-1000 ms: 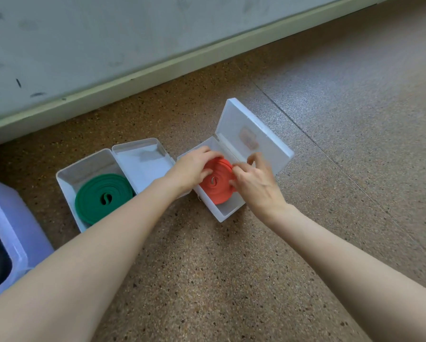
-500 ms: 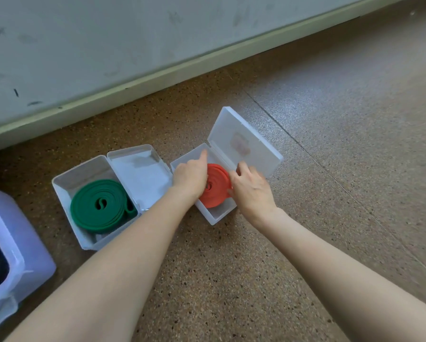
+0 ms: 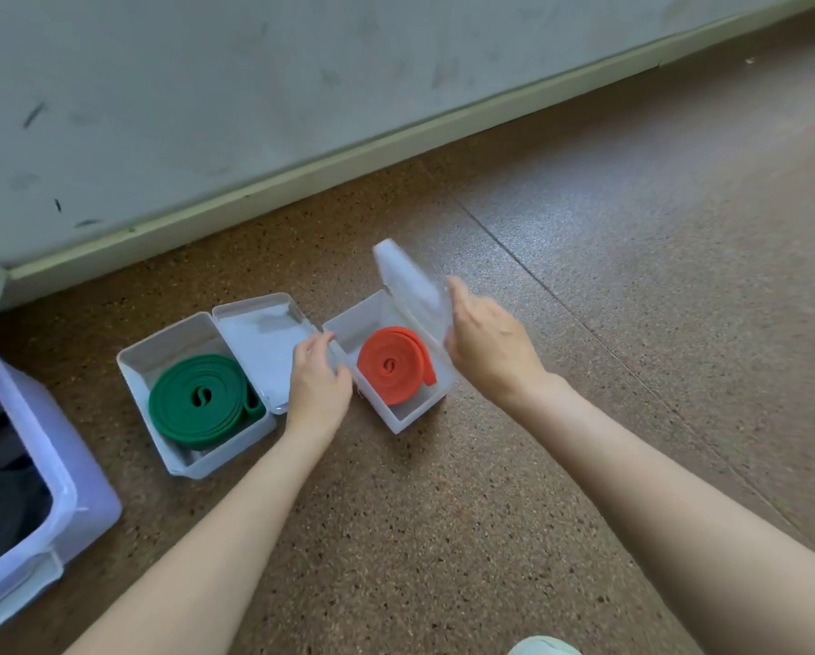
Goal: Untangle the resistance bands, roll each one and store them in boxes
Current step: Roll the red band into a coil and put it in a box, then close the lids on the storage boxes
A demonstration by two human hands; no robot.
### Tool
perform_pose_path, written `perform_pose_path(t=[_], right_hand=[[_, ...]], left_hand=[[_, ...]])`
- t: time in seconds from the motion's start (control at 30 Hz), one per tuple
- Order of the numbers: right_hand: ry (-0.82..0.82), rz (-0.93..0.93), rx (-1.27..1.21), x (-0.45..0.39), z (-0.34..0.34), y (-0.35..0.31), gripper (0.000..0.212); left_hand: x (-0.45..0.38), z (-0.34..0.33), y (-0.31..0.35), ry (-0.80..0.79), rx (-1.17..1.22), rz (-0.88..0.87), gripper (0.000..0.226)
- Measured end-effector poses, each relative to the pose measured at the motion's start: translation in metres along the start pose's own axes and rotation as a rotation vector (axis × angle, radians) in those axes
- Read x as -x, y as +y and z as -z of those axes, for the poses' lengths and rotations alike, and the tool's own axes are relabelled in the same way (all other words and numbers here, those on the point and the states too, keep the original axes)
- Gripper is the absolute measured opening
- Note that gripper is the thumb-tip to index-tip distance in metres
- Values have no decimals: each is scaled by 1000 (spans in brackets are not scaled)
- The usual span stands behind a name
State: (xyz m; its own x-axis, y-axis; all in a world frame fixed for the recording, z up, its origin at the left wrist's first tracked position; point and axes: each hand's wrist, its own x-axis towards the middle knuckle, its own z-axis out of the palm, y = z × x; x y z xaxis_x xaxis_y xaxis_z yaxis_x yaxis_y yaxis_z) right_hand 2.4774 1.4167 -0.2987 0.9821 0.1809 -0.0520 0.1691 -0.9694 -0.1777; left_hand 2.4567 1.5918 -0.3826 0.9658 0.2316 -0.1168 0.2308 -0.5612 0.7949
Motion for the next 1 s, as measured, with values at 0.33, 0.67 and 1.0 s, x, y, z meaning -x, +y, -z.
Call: perform_pose_path(t=[0.33,0.67,1.0], right_hand=[[-136,80,74,39,-62,-44,37],[-106,63,84,41,-75,-33,45],[-20,33,-66,45,-66,-66,33]], left_hand=[[-21,-10,23,33,567,558,28],[-24,-13,7,-120,659,687,23],[11,14,1,-90,231,307,8]])
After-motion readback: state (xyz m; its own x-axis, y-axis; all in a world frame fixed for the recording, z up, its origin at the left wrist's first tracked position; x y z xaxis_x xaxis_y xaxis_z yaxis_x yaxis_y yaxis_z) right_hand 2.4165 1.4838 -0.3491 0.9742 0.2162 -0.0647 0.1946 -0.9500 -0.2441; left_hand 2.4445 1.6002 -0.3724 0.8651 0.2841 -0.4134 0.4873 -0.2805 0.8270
